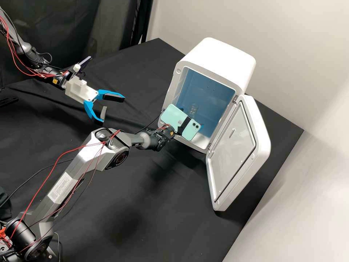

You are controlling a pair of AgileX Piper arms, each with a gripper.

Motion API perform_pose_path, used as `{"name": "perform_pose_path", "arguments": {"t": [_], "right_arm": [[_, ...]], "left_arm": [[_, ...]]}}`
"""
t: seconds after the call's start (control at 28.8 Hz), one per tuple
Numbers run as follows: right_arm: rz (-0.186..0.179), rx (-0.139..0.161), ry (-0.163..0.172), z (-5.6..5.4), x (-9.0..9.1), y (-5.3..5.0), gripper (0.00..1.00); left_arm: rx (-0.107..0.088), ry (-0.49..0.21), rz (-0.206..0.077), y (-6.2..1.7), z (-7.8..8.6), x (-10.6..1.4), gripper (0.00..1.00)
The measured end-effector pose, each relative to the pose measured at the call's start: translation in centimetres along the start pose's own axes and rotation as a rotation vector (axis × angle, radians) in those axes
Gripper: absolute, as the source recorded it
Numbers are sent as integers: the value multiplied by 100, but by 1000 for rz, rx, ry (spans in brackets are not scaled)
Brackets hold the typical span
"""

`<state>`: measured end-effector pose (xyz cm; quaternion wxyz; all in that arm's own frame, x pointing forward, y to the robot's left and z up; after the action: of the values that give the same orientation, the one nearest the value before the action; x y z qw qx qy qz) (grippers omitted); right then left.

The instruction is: Take the flask out of the incubator

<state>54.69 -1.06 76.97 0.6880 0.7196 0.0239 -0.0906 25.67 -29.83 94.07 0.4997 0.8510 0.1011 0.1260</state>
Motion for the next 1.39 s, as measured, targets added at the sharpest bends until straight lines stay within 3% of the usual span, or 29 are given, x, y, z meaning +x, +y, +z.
{"name": "perform_pose_path", "arguments": {"t": [0.21,0.38,0.66,1.39], "right_arm": [[0,7,0,0,0,0,0],[-5,-5,4,-3,0,-5,0],[-5,17,4,-3,0,-5,0],[-1,22,10,-9,0,-1,0]], "left_arm": [[0,0,0,0,0,0,100],[0,0,0,0,0,0,100],[0,0,0,0,0,0,100],[0,0,0,0,0,0,100]]}}
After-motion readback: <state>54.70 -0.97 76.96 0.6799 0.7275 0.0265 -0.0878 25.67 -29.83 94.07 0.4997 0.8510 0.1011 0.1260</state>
